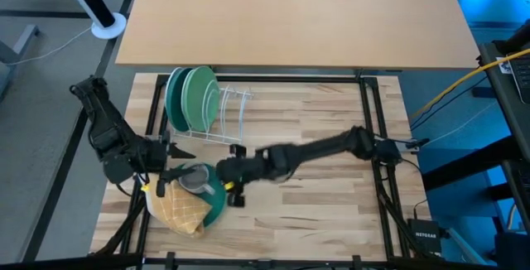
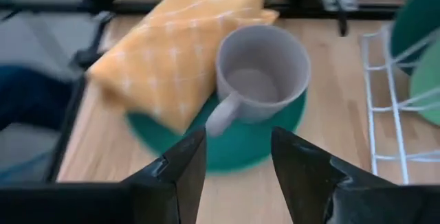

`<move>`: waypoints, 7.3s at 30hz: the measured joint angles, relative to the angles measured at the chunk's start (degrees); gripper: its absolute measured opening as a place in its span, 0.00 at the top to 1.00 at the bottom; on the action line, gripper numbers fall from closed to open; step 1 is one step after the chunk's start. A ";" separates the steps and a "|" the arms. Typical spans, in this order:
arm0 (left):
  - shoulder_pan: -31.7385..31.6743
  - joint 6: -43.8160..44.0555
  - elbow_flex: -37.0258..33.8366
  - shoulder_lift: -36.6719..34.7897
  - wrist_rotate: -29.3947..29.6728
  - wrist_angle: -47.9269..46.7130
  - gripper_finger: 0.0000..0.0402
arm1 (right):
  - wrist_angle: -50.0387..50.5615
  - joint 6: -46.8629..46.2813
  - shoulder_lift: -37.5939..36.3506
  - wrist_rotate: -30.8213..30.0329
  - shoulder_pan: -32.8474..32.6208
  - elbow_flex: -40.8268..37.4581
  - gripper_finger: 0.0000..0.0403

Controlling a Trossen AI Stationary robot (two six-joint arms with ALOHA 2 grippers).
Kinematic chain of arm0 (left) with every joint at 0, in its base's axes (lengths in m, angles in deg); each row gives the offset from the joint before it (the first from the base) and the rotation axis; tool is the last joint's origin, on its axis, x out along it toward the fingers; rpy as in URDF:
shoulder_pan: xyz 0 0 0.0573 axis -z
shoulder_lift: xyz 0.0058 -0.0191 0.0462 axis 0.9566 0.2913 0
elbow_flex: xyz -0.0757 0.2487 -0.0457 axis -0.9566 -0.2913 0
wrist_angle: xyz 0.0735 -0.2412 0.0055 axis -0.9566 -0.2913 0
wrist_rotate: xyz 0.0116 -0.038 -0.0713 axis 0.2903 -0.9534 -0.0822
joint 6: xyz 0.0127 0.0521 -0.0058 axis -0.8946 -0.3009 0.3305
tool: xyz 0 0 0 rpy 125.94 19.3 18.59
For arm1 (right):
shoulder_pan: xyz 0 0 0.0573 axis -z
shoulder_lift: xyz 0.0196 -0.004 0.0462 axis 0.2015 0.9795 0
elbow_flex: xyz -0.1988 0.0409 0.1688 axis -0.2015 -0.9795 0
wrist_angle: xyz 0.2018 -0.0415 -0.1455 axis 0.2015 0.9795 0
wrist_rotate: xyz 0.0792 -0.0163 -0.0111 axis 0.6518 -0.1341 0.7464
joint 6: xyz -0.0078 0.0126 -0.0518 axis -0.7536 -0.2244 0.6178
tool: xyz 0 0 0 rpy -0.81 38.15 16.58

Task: Sort dishes
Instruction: Move the gray mug to the top of the table

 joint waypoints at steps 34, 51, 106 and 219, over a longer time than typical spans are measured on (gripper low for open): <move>12.53 5.01 -0.02 0.02 -1.86 -2.36 0.55 | -17.85 -26.13 15.02 -27.95 -6.13 -0.04 0.58; 12.50 4.24 -0.02 0.02 -1.84 -2.46 0.55 | -19.76 -25.85 18.89 -29.23 -5.77 -0.04 0.58; 12.50 -0.59 0.00 -7.60 1.31 -1.52 0.55 | -1.55 -12.93 8.90 -37.42 -4.38 4.79 0.86; -4.76 -1.22 0.02 -5.87 -13.52 -6.46 0.55 | -29.09 -30.07 -55.01 -21.91 21.19 -101.41 0.67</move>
